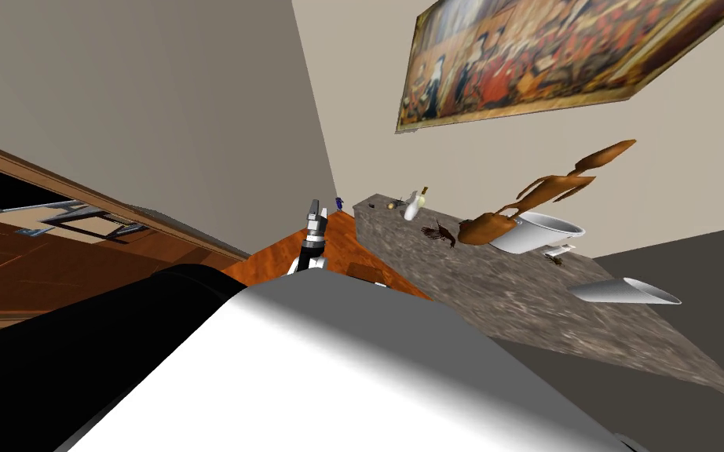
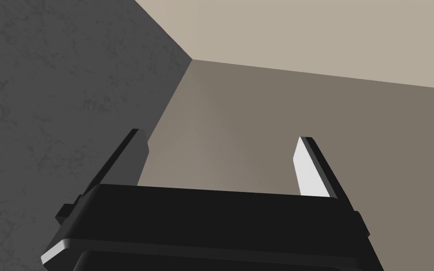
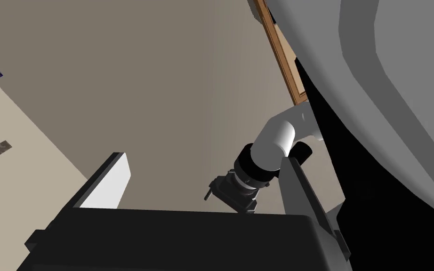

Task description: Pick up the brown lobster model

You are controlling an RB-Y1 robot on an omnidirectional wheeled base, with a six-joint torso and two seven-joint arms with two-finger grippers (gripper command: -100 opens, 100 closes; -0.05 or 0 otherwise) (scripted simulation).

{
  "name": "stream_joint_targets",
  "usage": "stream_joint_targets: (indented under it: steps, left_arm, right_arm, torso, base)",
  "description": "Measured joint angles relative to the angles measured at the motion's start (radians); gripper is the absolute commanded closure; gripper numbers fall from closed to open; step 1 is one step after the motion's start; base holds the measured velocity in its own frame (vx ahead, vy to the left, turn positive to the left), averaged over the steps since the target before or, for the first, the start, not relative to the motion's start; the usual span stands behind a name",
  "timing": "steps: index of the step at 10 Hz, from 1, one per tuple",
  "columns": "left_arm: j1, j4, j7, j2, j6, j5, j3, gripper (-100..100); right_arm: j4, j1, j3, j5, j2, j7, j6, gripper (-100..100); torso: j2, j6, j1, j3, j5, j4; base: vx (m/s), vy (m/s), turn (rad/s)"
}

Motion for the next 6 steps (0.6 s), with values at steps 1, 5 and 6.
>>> stream_joint_targets:
  steps: [1, 5, 6]
  left_arm:
    - [0.000, 0.000, 0.000, 0.000, 0.000, 0.000, 0.000, 0]
    - [0.000, 0.000, 0.000, 0.000, 0.000, 0.000, 0.000, 0]
    - [0.000, 0.000, 0.000, 0.000, 0.000, 0.000, 0.000, 0]
  right_arm:
    - [0.015, -0.027, 0.000, -0.001, -0.026, 0.001, -0.006, -100]
    - [0.037, -0.081, -0.003, -0.005, -0.139, 0.008, -0.016, -100]
    - [0.029, -0.080, -0.004, -0.006, -0.168, 0.008, -0.014, -100]
  torso:
    - [-0.002, -0.001, 0.002, -0.001, 0.000, 0.000]
    - [-0.004, 0.000, 0.003, -0.002, 0.001, -0.001]
    - [-0.002, 0.000, 0.002, -0.001, 0.000, 0.000]
  base:
    - [0.105, 0.071, 0.026]
    - [0.088, 0.062, 0.020]
    - [0.116, 0.084, 0.052]
